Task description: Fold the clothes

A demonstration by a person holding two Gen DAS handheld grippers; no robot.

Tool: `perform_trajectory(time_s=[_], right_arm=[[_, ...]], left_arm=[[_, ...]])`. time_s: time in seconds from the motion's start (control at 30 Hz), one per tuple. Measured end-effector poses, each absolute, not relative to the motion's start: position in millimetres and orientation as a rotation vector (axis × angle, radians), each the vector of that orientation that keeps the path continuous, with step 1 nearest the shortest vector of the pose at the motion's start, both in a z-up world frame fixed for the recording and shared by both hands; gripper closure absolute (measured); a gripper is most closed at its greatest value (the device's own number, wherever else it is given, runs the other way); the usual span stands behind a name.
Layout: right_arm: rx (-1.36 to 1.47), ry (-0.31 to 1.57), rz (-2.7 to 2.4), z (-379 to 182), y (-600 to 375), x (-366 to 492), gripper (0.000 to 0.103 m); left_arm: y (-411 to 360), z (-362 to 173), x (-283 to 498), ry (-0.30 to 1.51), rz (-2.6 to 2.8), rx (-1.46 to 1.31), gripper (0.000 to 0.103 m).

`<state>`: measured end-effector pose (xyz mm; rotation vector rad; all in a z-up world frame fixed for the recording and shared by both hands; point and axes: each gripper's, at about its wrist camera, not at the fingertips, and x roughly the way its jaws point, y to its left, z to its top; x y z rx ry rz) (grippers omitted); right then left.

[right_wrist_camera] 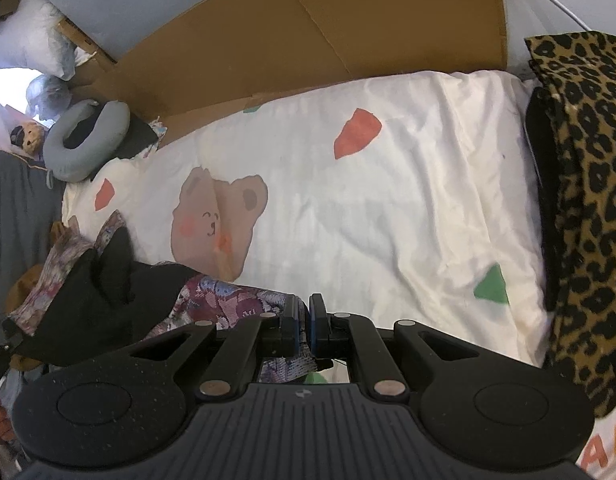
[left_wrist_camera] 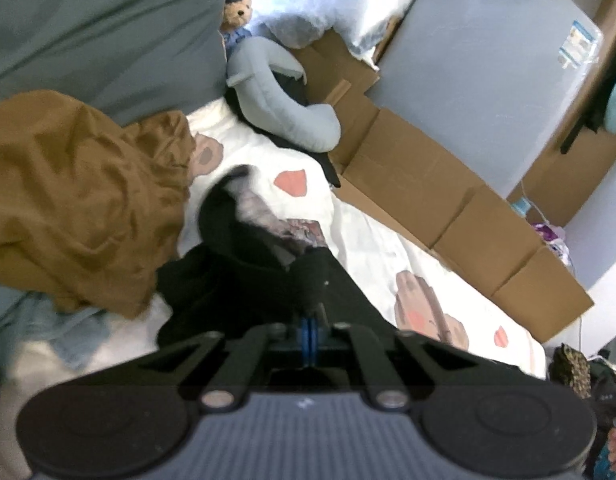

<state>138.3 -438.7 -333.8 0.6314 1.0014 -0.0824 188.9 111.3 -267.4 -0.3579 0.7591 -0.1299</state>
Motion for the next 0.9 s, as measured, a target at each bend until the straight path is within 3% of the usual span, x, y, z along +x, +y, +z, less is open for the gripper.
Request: perform_trajectory(time_s=[0.6, 0.9], right_arm=[[0.605, 1.035, -0.007, -276, -417, 86, 0.1], [0.623, 1.034, -0.038, -251, -418, 46, 0.1]], left_arm=[[136, -184, 55, 0.801, -0.056, -0.386, 0.102], [140, -178, -7, 0.902, -0.033, -0.424, 0.102]])
